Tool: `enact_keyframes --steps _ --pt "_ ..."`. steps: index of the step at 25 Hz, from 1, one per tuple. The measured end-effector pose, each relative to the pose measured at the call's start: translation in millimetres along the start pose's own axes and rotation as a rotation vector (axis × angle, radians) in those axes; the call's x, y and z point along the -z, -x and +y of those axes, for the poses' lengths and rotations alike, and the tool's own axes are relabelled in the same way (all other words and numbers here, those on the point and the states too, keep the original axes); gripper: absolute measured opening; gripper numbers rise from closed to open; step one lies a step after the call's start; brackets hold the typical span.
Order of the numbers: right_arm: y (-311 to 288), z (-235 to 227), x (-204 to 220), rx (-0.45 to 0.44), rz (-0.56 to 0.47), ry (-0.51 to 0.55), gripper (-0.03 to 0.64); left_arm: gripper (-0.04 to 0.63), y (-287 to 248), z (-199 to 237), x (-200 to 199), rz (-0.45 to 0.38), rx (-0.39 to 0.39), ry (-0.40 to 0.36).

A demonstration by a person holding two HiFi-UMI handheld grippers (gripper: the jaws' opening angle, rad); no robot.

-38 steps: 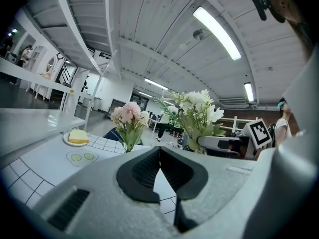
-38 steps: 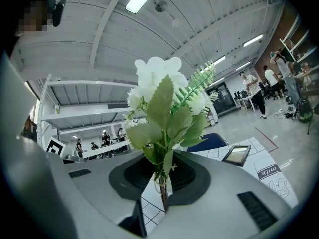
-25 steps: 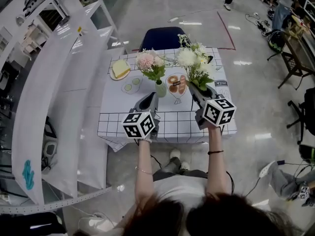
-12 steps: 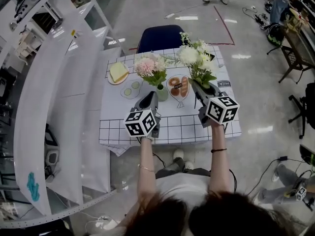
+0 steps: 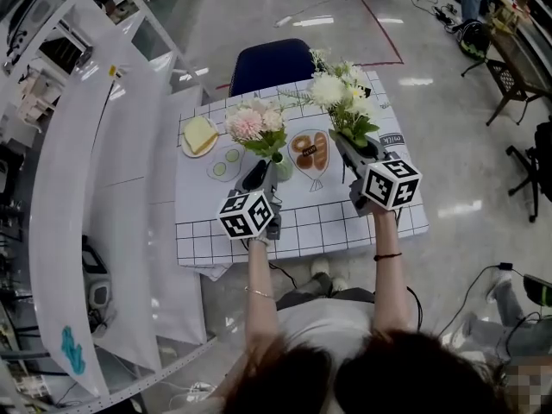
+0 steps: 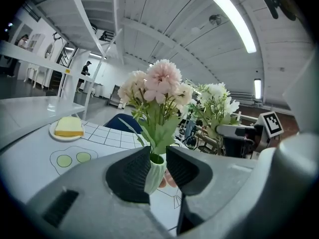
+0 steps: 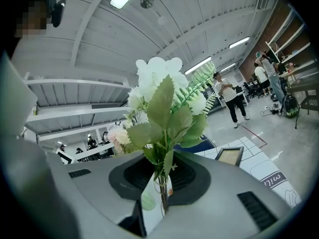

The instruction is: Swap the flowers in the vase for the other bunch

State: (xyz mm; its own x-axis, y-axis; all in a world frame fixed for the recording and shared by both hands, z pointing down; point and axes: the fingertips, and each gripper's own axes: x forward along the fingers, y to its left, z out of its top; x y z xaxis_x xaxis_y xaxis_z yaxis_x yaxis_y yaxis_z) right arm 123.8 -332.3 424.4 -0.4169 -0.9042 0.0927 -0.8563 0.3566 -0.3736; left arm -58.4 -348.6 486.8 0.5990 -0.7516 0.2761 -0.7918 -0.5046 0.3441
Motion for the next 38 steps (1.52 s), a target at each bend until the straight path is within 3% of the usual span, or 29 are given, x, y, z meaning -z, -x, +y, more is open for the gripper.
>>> enact_keyframes --steps 14,38 --pt "-7.9 -10.9 7.2 0.022 0.007 -0.020 0.071 0.198 -23.4 5.7 5.7 0.033 0.008 -0.007" --pt "-22.1 -29.8 15.5 0.048 0.011 -0.053 0.072 0.199 -56.9 9.4 10.0 0.066 0.049 -0.032"
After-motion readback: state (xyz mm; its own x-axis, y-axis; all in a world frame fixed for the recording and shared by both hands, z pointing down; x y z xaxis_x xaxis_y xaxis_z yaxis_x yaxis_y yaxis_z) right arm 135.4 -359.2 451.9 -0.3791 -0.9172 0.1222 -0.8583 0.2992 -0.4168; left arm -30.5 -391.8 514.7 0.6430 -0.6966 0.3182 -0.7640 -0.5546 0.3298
